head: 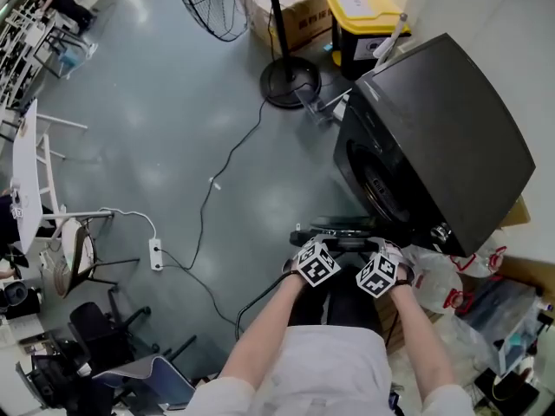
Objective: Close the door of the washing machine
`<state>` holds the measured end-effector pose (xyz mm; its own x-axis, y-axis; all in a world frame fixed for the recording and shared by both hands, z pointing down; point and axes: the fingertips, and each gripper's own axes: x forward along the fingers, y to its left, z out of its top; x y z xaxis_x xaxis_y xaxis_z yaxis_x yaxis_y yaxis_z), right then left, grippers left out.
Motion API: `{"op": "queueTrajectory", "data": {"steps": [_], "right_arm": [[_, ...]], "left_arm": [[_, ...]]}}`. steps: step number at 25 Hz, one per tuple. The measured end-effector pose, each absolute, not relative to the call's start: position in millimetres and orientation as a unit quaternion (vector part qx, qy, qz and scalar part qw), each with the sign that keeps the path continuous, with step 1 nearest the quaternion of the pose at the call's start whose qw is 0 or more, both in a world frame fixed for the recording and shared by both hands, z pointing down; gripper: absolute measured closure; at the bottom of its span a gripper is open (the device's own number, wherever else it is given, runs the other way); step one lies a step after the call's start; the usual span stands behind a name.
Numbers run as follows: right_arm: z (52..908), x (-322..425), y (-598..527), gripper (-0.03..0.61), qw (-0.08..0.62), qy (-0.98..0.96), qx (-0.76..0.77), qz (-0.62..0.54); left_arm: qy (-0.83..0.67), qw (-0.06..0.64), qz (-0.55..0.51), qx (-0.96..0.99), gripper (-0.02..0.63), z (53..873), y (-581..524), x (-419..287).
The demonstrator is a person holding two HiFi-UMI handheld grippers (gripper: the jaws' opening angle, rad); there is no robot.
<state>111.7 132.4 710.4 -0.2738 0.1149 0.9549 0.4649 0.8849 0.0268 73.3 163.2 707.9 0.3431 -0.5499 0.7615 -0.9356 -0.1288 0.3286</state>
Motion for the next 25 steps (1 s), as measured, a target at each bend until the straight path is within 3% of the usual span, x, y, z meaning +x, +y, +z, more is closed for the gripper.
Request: {"op": "queueTrajectory", "data": {"steps": [25], "right_arm": [[712.9, 91.4, 114.3, 0.397, 0.581, -0.799, -0.111, -0.106]], "left_arm": [[-0.495, 0.394, 0.224, 0.741, 0.439, 708.5, 141.2, 49.2]]}}
